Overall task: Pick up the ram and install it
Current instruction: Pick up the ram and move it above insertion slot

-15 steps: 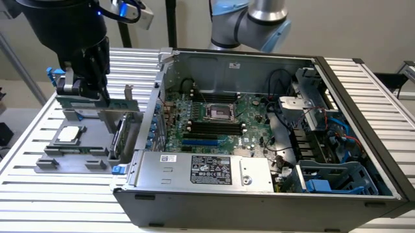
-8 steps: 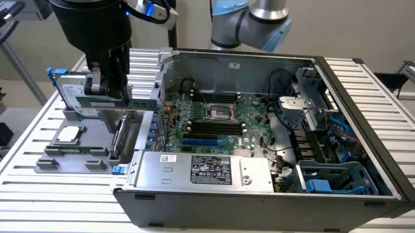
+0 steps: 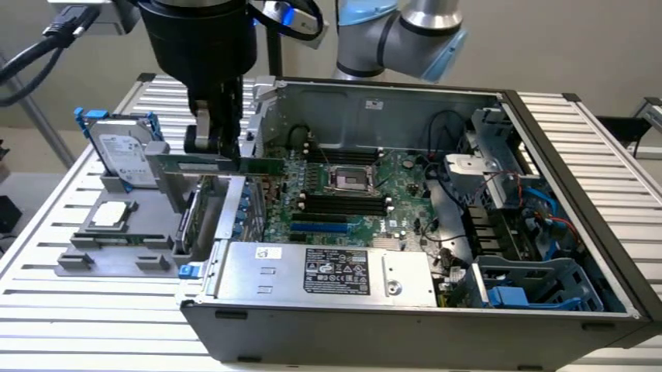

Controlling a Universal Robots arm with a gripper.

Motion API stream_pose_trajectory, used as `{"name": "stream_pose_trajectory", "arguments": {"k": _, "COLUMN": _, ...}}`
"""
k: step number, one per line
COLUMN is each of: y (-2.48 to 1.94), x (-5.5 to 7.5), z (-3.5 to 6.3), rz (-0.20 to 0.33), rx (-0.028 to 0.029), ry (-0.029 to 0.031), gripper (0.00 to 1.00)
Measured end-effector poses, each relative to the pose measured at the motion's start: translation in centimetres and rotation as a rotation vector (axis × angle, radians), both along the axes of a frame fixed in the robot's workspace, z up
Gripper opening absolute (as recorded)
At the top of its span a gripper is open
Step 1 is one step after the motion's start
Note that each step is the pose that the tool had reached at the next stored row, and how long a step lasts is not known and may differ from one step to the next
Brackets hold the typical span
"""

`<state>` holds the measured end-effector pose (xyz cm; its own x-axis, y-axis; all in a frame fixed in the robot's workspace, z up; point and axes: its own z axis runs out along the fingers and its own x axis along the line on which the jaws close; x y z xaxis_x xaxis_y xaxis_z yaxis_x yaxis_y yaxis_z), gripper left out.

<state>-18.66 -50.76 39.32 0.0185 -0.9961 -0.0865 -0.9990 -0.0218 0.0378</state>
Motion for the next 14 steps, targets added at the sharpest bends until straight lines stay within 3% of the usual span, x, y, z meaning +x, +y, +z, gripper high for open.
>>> {"name": "stream_pose_trajectory", "arguments": {"k": 14, "y": 0.02, "x": 6.4, "z": -0.13, "rz": 0.0, "rx": 0.003, "ry": 0.0003, "gripper": 0.14}}
